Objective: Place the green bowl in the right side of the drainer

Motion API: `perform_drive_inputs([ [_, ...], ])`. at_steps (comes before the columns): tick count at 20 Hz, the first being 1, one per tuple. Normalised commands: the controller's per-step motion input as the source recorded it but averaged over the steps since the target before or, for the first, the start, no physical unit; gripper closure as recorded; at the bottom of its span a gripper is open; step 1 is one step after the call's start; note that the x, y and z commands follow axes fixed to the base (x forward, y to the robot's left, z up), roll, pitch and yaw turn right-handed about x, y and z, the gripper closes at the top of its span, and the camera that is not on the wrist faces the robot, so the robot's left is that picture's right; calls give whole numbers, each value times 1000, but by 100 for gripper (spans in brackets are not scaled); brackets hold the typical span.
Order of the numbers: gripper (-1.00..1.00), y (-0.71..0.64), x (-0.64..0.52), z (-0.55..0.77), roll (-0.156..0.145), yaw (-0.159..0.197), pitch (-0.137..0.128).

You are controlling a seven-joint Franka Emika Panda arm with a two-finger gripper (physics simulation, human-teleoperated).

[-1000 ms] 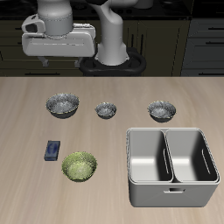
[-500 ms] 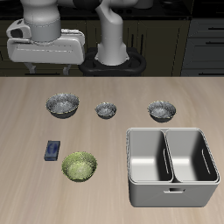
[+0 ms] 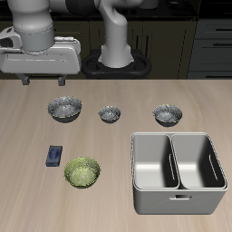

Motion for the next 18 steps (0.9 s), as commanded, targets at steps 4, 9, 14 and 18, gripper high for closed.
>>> perform_drive_inputs([
  [4,-100,-22,276,54,-23,8,-15],
  [9,-100,145,228,39,6,-14,-31],
  [14,-100,90,88,-3,11,-11,-30],
  [18,-100,33,34,-48,-4,-6,-22],
])
